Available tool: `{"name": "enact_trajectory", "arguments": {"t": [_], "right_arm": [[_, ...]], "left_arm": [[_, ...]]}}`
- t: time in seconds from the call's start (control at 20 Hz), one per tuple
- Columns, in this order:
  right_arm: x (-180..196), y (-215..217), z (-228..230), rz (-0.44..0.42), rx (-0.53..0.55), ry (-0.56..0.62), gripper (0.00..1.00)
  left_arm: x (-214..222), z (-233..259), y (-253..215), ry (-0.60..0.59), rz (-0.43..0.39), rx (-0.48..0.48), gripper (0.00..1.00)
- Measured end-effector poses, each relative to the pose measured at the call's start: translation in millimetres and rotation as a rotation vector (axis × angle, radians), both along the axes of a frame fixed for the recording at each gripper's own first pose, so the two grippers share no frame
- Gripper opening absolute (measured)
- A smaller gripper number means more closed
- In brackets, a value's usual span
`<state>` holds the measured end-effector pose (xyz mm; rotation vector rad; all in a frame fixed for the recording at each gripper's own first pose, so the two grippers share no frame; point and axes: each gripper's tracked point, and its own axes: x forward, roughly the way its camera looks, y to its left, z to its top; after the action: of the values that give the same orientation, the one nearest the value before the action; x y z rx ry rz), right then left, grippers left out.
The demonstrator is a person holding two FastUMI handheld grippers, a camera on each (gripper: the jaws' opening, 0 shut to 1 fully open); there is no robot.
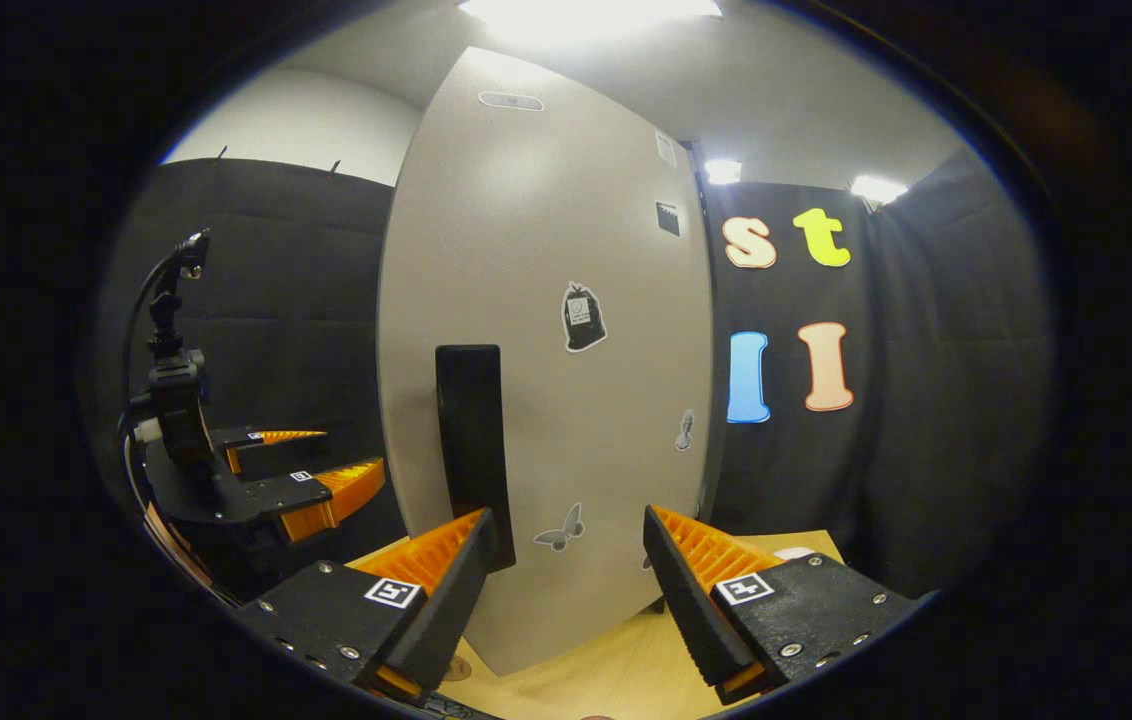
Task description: Open the cabinet door with the right hand, grasp the bottle in the cabinet with the left hand and place it on the coaster, then close the cabinet door with the right hand.
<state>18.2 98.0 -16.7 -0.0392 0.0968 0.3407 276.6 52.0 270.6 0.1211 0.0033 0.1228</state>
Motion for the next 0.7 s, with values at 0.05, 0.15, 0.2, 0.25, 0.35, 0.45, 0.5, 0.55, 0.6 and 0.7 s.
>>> {"name": "enact_trajectory", "arguments": {"t": [0.05,0.15,0.2,0.25,0.35,0.45,0.5,0.55,0.6,0.7], "right_arm": [[3.0,5.7,0.3,0.002,-0.004,-0.001,0.92],[8.2,18.2,0.8,0.008,-0.014,-0.006,0.92],[11.8,23.6,1.0,0.011,-0.018,-0.008,0.92],[14.9,29.8,0.3,0.01,-0.019,-0.008,0.92],[23.5,38.9,-0.9,0.004,-0.02,-0.007,0.91],[30.0,47.4,-3.7,-0.004,-0.016,-0.004,0.92],[32.6,50.6,-4.8,-0.011,-0.013,-0.004,0.92],[35.3,53.5,-5.4,-0.021,-0.014,-0.005,0.92],[36.5,55.3,-6.1,-0.031,-0.014,-0.005,0.92],[35.4,58.5,-8.8,-0.056,-0.016,0.005,0.92]], "left_arm": [[3.6,-1.1,4.1,0.001,0.0,0.001,0.9],[8.5,-0.9,16.3,-0.004,0.004,0.002,0.9],[10.8,-1.0,23.2,-0.006,0.006,-0.001,0.9],[12.9,-2.6,31.2,-0.007,0.01,-0.004,0.9],[16.3,-5.4,47.3,-0.01,0.018,-0.009,0.9],[20.2,-9.8,61.3,-0.011,0.021,-0.012,0.9],[20.4,-10.6,66.5,-0.013,0.021,-0.013,0.9],[20.8,-10.8,73.8,-0.016,0.02,-0.015,0.9],[20.4,-12.6,79.1,-0.015,0.015,-0.02,0.9],[21.2,-16.7,84.4,-0.007,0.001,-0.039,0.9]]}}
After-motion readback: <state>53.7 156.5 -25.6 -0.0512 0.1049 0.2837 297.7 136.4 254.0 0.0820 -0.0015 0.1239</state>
